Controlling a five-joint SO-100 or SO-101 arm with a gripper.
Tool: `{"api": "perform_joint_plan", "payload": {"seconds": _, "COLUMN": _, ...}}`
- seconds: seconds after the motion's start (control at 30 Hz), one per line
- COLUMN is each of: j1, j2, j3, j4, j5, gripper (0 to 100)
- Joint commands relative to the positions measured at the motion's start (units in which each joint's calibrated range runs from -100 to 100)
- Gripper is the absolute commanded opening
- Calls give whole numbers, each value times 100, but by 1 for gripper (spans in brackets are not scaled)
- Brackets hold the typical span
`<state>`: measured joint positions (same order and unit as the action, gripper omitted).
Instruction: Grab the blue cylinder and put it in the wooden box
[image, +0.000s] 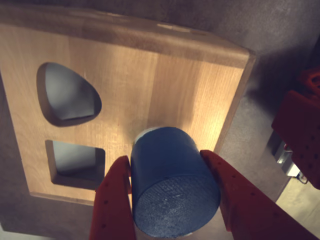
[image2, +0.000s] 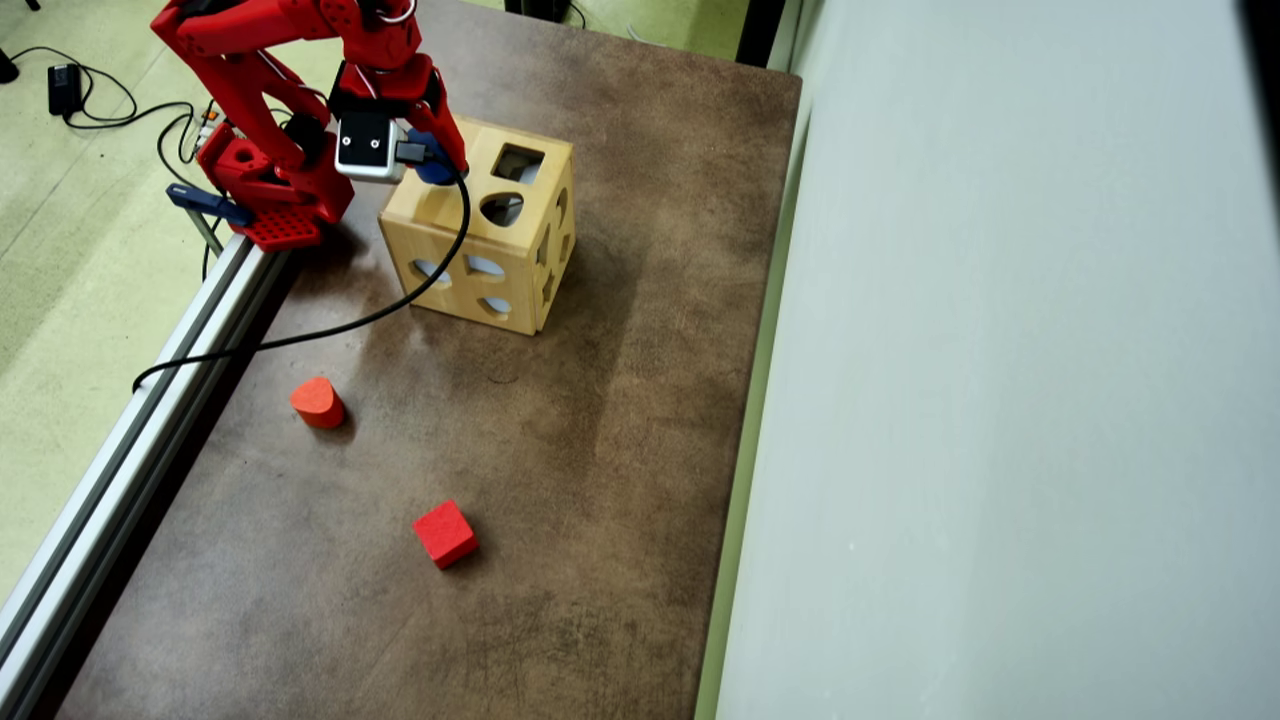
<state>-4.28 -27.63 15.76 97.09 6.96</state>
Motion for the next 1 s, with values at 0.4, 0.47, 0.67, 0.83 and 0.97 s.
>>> {"api": "perform_joint_plan", "payload": {"seconds": 0.4, "j1": -278, "j2": -146, "j3": 195, "j4": 25, "j5": 24, "gripper": 3}}
{"api": "perform_joint_plan", "payload": {"seconds": 0.47, "j1": -271, "j2": -180, "j3": 249, "j4": 1, "j5": 24, "gripper": 3}}
{"api": "perform_joint_plan", "payload": {"seconds": 0.67, "j1": -219, "j2": -171, "j3": 276, "j4": -7, "j5": 24, "gripper": 3}}
{"api": "perform_joint_plan", "payload": {"seconds": 0.83, "j1": -196, "j2": -121, "j3": 276, "j4": -7, "j5": 24, "gripper": 3}}
{"api": "perform_joint_plan", "payload": {"seconds": 0.97, "j1": -196, "j2": -112, "j3": 276, "j4": -15, "j5": 20, "gripper": 3}}
